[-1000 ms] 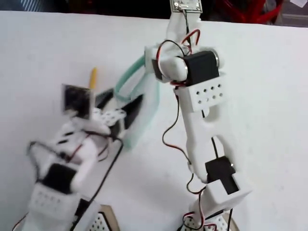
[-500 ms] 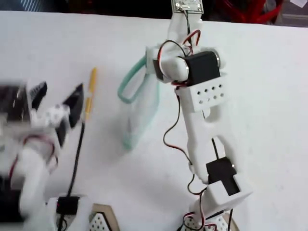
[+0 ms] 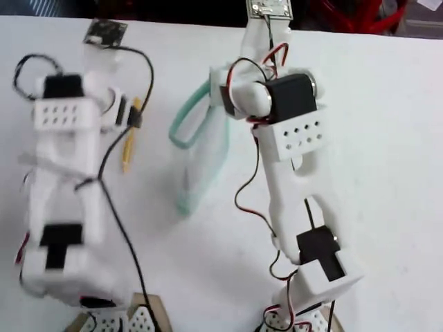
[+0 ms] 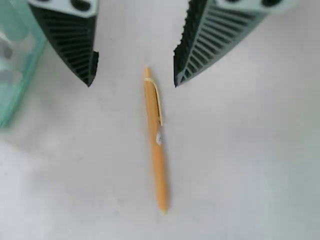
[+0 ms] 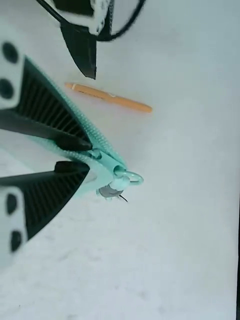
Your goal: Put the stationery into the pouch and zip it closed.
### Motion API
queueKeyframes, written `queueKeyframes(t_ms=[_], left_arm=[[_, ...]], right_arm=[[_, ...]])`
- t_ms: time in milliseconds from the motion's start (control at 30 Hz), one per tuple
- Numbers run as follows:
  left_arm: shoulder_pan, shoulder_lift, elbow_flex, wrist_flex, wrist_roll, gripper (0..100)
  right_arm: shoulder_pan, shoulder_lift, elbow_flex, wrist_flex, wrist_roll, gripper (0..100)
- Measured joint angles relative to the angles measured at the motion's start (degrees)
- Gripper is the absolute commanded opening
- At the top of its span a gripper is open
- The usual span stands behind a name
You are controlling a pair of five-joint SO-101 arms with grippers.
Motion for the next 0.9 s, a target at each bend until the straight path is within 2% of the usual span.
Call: queueKeyframes(t_ms=[433, 667, 900], left_arm=[[-1.76, 43.52, -35.87, 0.35, 0.35, 24], [-2.99, 57.49, -56.18, 7.12, 3.78, 24], [-2.29, 64.97, -69.45, 12.40, 1.76, 11]], right_arm=[[0.00, 0.00, 0.00, 0.00, 0.00, 2.3], [0.00, 0.00, 0.00, 0.00, -0.44, 2.3], [0.00, 0.00, 0.00, 0.00, -0.44, 2.3]])
